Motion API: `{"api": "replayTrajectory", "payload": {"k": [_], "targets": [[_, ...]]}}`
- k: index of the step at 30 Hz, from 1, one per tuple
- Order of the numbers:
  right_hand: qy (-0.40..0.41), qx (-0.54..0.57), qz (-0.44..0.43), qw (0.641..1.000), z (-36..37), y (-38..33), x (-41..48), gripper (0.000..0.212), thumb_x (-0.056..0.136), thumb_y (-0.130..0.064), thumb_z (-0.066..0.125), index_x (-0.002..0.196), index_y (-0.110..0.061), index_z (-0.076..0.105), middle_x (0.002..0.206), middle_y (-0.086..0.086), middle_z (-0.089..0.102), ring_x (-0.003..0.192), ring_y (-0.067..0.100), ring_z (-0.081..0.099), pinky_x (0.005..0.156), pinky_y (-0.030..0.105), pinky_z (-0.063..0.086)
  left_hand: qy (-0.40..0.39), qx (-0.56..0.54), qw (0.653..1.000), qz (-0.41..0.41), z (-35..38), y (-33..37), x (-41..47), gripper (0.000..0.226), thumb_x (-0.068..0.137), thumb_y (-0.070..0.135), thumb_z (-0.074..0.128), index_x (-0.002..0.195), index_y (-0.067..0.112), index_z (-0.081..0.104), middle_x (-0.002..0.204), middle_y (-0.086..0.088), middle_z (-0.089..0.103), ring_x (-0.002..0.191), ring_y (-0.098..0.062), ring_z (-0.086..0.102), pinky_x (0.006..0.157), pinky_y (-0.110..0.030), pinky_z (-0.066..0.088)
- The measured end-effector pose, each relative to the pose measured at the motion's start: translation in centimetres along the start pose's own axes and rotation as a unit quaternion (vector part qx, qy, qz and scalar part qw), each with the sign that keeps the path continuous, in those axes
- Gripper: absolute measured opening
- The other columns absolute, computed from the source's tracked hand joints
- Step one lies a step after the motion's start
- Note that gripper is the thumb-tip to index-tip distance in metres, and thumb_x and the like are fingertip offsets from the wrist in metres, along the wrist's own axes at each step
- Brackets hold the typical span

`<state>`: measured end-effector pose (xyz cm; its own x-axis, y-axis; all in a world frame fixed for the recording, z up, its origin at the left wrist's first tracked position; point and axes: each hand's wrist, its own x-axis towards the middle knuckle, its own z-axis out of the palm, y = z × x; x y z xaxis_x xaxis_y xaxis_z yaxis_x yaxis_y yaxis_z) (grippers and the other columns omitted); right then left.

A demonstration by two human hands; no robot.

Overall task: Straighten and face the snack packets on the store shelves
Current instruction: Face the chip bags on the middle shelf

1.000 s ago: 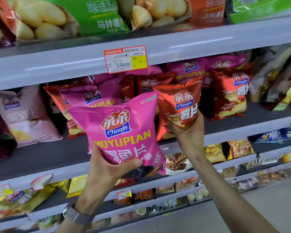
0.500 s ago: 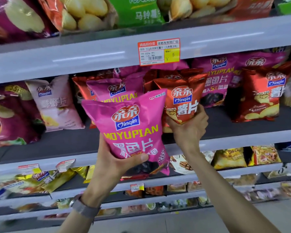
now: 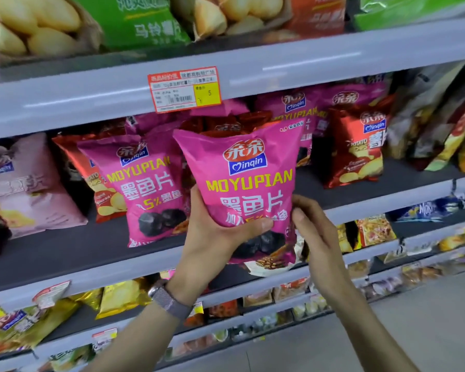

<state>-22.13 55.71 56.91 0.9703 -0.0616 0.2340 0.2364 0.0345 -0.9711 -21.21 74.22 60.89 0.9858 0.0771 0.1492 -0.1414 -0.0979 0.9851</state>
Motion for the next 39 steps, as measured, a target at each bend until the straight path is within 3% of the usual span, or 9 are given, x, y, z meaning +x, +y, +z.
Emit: {"api": "replayTrajectory", "payload": {"k": [3, 7, 10, 14, 19, 24, 26, 35, 39], "targets": [[-0.032, -0.015, 0.01, 0.999, -1.7, -0.5, -0.8, 0.051, 0.096, -0.047, 0.061, 0.144, -0.031, 0.052, 0.135, -0.007, 0.066, 0.125, 0.014, 0.064, 0.095, 0.033, 0.058, -0.015, -0.011, 1.0, 0.017, 2.7, 0.9, 0.8, 0.095, 0.062, 0.013, 0.101, 0.138, 0.024, 0.044, 0.126, 0.007, 0.071, 0.113, -0.009, 0.072, 0.092, -0.03, 0.061], [0.001, -0.053, -0.007, 0.999, -4.5, -1.4, 0.1, 0.061, 0.095, -0.033, 0.071, 0.15, -0.027, 0.045, 0.132, -0.016, 0.066, 0.122, 0.006, 0.064, 0.091, 0.021, 0.056, -0.051, -0.035, 0.998, 0.021, 6.4, 1.0, 2.7, 0.089, 0.068, 0.013, 0.099, 0.138, 0.023, 0.046, 0.124, 0.004, 0.074, 0.113, -0.012, 0.073, 0.097, -0.039, 0.061], [0.045, -0.076, -0.032, 0.996, -6.8, -1.1, 2.0, 0.059, 0.095, -0.033, 0.068, 0.15, -0.026, 0.047, 0.131, -0.011, 0.067, 0.119, 0.008, 0.066, 0.091, 0.026, 0.058, -0.088, -0.014, 0.996, 0.024, 9.3, 0.6, 4.7, 0.093, 0.071, 0.032, 0.098, 0.144, 0.028, 0.041, 0.129, 0.011, 0.069, 0.117, -0.005, 0.069, 0.102, -0.038, 0.057], [0.075, -0.075, -0.043, 0.993, -9.3, 0.3, 5.2, 0.053, 0.101, -0.027, 0.063, 0.15, -0.02, 0.048, 0.134, -0.003, 0.066, 0.118, 0.012, 0.067, 0.086, 0.028, 0.06, -0.12, 0.002, 0.993, 0.011, 12.5, -0.4, 7.6, 0.088, 0.079, 0.028, 0.093, 0.146, 0.025, 0.036, 0.13, 0.014, 0.065, 0.116, -0.001, 0.066, 0.103, -0.032, 0.055], [0.073, -0.041, -0.039, 0.996, -10.5, 3.0, 9.2, 0.044, 0.104, -0.01, 0.06, 0.147, -0.009, 0.05, 0.132, 0.007, 0.068, 0.121, 0.021, 0.068, 0.099, 0.042, 0.059, -0.137, 0.034, 0.99, 0.001, 14.2, -1.8, 10.5, 0.089, 0.082, 0.034, 0.09, 0.149, 0.025, 0.033, 0.13, 0.014, 0.064, 0.112, 0.002, 0.063, 0.103, -0.033, 0.054], [0.091, -0.044, -0.033, 0.994, -10.2, 4.8, 11.3, 0.048, 0.105, -0.009, 0.058, 0.151, -0.012, 0.046, 0.137, 0.006, 0.065, 0.123, 0.015, 0.066, 0.097, 0.032, 0.058, -0.105, 0.036, 0.993, -0.047, 15.2, -3.1, 11.8, 0.096, 0.067, 0.054, 0.089, 0.143, 0.03, 0.037, 0.128, 0.01, 0.068, 0.115, -0.012, 0.069, 0.107, -0.046, 0.055], [0.099, -0.055, -0.032, 0.993, -10.0, 5.1, 11.8, 0.048, 0.105, -0.01, 0.059, 0.151, -0.012, 0.046, 0.139, 0.006, 0.063, 0.123, 0.014, 0.065, 0.099, 0.032, 0.057, -0.1, 0.041, 0.992, -0.062, 15.3, -3.2, 11.9, 0.091, 0.072, 0.054, 0.088, 0.143, 0.03, 0.037, 0.127, 0.01, 0.067, 0.113, -0.014, 0.069, 0.108, -0.046, 0.054], [0.11, -0.068, -0.022, 0.991, -9.1, 6.3, 12.3, 0.051, 0.105, -0.014, 0.059, 0.153, -0.012, 0.043, 0.136, -0.011, 0.059, 0.127, 0.01, 0.061, 0.102, 0.034, 0.056, -0.089, 0.088, 0.991, -0.052, 14.5, -3.4, 11.9, 0.083, 0.089, 0.039, 0.083, 0.151, 0.024, 0.03, 0.118, 0.018, 0.06, 0.098, 0.011, 0.058, 0.09, -0.025, 0.051], [0.111, -0.079, -0.015, 0.991, -8.7, 6.4, 11.8, 0.051, 0.105, -0.018, 0.06, 0.153, -0.018, 0.042, 0.133, -0.014, 0.06, 0.125, 0.007, 0.062, 0.1, 0.034, 0.057, -0.099, 0.103, 0.989, -0.047, 14.0, -2.9, 11.3, 0.087, 0.091, 0.038, 0.08, 0.155, 0.025, 0.022, 0.124, 0.012, 0.058, 0.096, 0.009, 0.057, 0.083, -0.018, 0.049]]}}
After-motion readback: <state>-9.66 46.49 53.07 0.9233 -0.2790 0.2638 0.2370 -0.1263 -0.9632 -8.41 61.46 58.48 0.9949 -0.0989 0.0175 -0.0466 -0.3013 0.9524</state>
